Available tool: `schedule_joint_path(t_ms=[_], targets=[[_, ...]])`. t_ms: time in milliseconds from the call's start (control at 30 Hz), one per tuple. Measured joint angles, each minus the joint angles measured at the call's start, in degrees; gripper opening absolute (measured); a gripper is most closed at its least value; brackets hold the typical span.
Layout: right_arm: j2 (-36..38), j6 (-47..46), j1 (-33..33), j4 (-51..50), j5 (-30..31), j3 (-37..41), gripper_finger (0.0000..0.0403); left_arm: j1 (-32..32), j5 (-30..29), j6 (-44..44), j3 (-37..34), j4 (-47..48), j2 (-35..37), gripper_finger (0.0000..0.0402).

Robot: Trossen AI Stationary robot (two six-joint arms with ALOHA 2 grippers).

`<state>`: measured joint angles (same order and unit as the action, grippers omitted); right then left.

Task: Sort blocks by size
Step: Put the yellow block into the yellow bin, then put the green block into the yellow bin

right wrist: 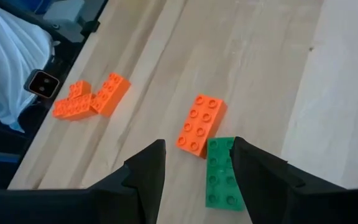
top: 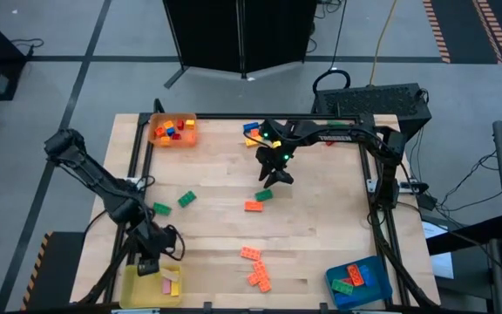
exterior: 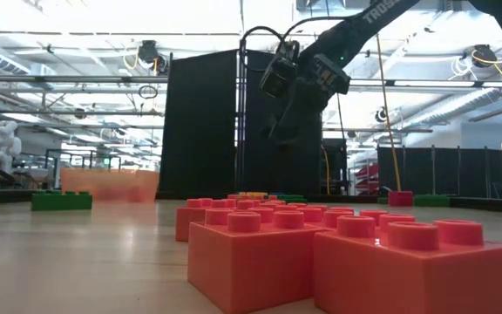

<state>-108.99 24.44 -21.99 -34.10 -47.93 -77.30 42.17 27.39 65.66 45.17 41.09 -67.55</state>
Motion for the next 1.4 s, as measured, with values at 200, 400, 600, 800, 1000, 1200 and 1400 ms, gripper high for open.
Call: schedule_joint_path(t_ms=[200, 400, 600, 800, 1000, 1200, 1400], targets=[[0.00, -1.50, 0.35, 0.02, -0.02, 0.02, 0.0178, 1.06, 1.17, -0.40, -0.02, 0.17, -2.88, 0.0047], [0.00, -1.81, 1.39, 0.05, 0.03, 0.02, 0.0178, 1.49, 1.32, 1.11, -0.02, 0.19, -4.72, 0.0067], [0.00, -2.57, 2.26, 0.04, 0.05, 0.04, 0.0178, 1.45, 1.32, 0.98, -0.02, 0.15, -6.25, 0.0127], [0.00, -3.77, 2.46, 0.04, 0.37, 0.04, 0.0178, 1.43, 1.30, -0.67, -0.02, -0.12, -6.53, 0.0158], [0.00, -6.23, 2.65, 0.03, 3.47, 0.05, 0.0178, 1.43, 1.25, -2.31, -0.02, -1.73, -6.33, 0.0161], [0.00, -9.87, 3.28, -0.35, 12.30, 0.07, 0.0178, 1.36, -0.81, -9.99, -0.02, -1.53, -3.43, 0.0161], [0.00, -10.87, 3.36, -4.24, 25.04, 0.07, 0.0178, -0.59, -14.15, -20.15, -0.02, -1.07, 2.77, 0.0161]])
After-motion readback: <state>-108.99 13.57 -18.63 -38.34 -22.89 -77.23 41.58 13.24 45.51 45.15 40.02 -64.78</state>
